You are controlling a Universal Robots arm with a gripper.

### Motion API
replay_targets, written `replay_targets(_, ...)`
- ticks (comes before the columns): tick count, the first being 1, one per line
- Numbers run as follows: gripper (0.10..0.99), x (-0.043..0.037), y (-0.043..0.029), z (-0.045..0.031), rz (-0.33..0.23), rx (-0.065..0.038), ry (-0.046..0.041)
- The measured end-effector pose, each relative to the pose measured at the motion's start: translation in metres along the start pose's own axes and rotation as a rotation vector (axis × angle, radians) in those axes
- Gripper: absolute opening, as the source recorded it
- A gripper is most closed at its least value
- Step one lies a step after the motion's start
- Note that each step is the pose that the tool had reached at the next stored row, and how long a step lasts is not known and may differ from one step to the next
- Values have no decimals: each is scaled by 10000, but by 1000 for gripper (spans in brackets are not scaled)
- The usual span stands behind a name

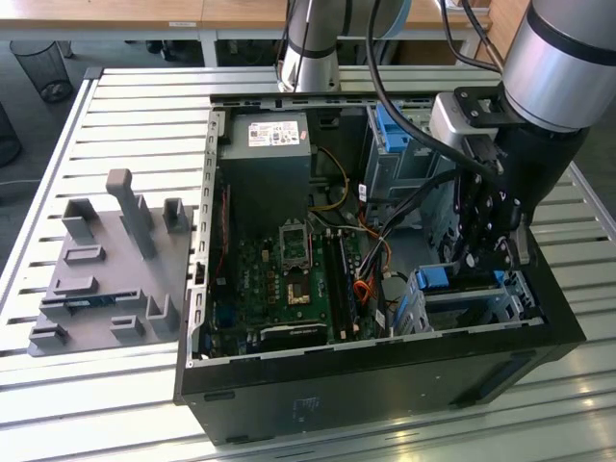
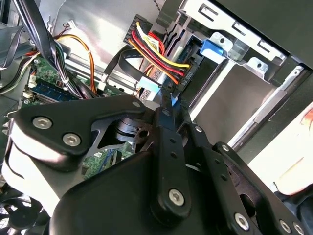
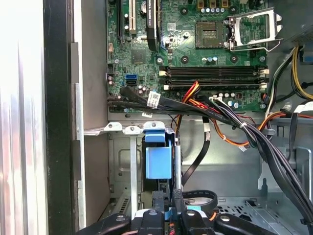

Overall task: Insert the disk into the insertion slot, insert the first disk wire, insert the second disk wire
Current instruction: 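Insert the second disk wire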

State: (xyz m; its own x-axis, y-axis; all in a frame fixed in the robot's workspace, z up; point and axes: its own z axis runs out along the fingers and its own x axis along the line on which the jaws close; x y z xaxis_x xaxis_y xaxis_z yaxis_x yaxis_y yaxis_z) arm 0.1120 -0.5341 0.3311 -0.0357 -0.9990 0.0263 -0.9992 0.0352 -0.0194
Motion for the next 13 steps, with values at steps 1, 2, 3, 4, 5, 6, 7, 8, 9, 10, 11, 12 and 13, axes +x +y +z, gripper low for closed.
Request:
replay_targets(1, 216, 0, 0, -7, 0, -3, 1)
replay_targets(2, 216, 1, 0, -15, 0, -5, 0)
replay_targets(3, 216, 1, -1, -24, 0, -7, 0)
replay_targets(4, 216, 1, -1, -33, 0, -8, 0)
replay_targets(5, 216, 1, -1, -41, 0, -12, 0)
replay_targets(6, 216, 1, -1, -50, -1, -19, 0)
replay_targets(7, 216, 2, -1, -58, -1, -23, 0)
replay_targets(8, 216, 2, -2, -68, -1, -28, 1)
replay_targets(9, 216, 2, -2, -77, -1, -32, 1)
replay_targets(10, 216, 3, -2, -88, -1, -37, 1)
replay_targets(11, 216, 3, -2, -97, -2, -42, 2)
replay_targets(12, 216, 3, -2, -105, -1, -47, 2)
replay_targets(13, 216, 3, -2, -113, -1, -52, 1)
